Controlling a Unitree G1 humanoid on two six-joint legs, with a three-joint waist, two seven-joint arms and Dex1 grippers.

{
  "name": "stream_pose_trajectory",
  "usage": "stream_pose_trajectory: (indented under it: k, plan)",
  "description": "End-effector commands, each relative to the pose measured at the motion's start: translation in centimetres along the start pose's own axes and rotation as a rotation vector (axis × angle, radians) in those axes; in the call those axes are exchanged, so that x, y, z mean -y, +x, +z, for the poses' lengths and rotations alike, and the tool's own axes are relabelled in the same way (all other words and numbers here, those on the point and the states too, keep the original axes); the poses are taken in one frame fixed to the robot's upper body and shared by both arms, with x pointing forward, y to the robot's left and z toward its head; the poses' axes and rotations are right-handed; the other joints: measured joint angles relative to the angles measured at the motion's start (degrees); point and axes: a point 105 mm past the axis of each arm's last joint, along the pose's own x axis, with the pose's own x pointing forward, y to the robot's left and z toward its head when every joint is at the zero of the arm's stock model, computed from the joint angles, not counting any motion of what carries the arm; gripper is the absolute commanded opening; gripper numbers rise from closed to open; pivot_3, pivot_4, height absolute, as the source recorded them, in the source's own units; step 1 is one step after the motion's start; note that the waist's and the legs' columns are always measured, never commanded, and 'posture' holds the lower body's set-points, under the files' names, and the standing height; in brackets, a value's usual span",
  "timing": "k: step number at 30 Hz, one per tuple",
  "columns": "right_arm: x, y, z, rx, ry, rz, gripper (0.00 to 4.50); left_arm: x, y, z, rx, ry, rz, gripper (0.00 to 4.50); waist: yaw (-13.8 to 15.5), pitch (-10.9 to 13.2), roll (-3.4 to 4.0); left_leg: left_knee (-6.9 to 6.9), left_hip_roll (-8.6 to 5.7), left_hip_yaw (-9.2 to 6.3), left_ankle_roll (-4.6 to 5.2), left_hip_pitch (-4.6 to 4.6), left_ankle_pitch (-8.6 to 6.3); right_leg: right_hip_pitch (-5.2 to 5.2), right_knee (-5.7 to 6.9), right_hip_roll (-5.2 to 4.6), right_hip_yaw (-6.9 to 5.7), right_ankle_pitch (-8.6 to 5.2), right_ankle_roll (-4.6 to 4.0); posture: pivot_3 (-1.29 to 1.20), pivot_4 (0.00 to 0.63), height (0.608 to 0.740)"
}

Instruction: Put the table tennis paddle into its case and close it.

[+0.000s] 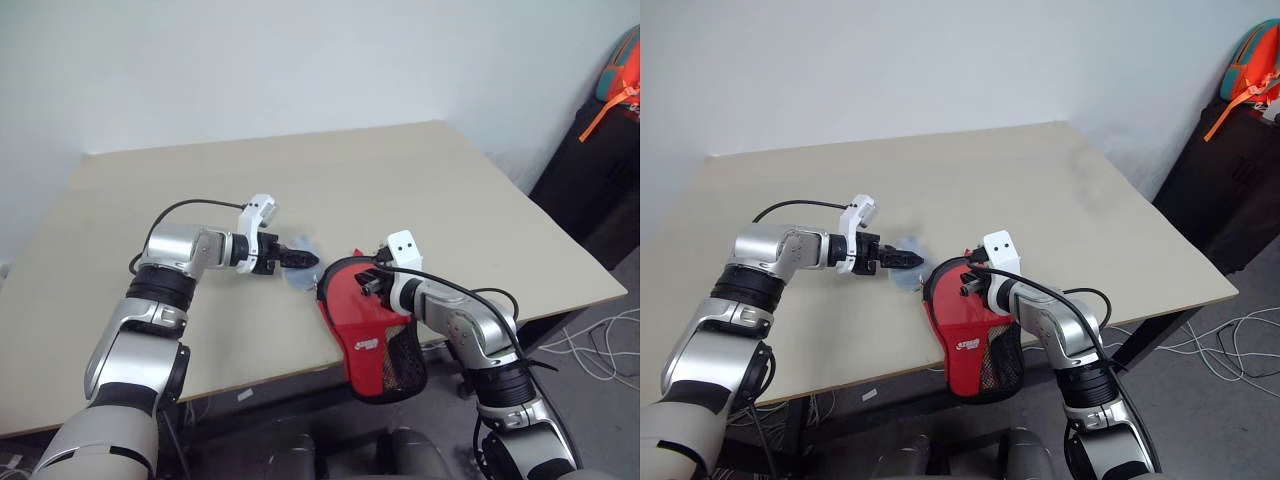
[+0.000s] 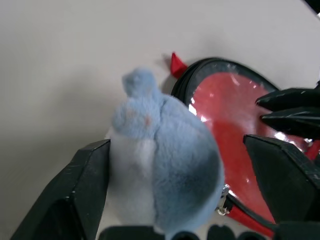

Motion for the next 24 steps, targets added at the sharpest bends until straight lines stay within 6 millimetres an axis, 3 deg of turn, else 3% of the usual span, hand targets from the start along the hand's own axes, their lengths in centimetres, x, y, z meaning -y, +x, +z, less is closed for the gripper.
stream_pose_trajectory:
  k: [1,6,9,13,19,24]
  plan:
    - [0.0,-0.2,0.7,0.024,-0.027,-0.011,0.91,-0.2,0.4,0.0,-0.015,0.036,0.03,4.48,0.0,0.0,0.0,0.01,0.0,0.0,0.0,-0.01,0.0,0.0,0.0,0.0,0.0,0.0,0.0,0.0,0.0,0.724]
    - [-0.3,-0.1,0.3,0.002,-0.045,-0.006,0.91,-0.7,2.0,-0.9,-0.062,0.11,0.087,4.48,0.0,0.0,-0.01,0.04,0.0,-0.01,0.02,-0.01,-0.01,0.03,0.01,0.0,-0.01,0.0,0.0,0.0,0.0,0.724]
    - [-0.9,-0.1,-0.5,-0.037,-0.065,0.03,0.91,-0.7,2.7,-0.2,-0.023,0.098,0.097,3.87,0.0,0.0,-0.02,0.07,0.0,-0.02,0.04,-0.02,-0.02,0.02,0.02,0.0,-0.02,0.0,0.0,0.0,0.0,0.724]
    - [-1.3,0.0,-2.2,-0.119,-0.076,0.052,0.01,-0.3,3.4,0.4,-0.014,0.127,0.1,2.53,0.0,0.0,-0.04,0.1,0.01,-0.04,0.13,-0.03,0.02,0.03,0.02,0.0,-0.04,0.0,0.0,0.0,0.0,0.724]
    - [-0.9,0.2,-3.7,-0.189,-0.075,0.031,0.0,-0.2,3.9,0.9,-0.017,0.159,0.113,0.92,0.1,-0.1,-0.16,0.19,0.0,-0.15,0.41,0.16,-0.22,0.32,0.02,-0.05,-0.15,0.0,0.0,0.0,0.0,0.724]
    - [-0.9,0.2,-3.7,-0.19,-0.07,0.031,0.0,-0.4,4.0,2.1,0.014,0.165,0.146,0.64,0.1,-0.1,-0.18,0.23,-0.01,-0.23,0.49,0.29,-0.28,0.48,0.01,-0.08,-0.22,0.0,-0.01,0.0,0.0,0.724]
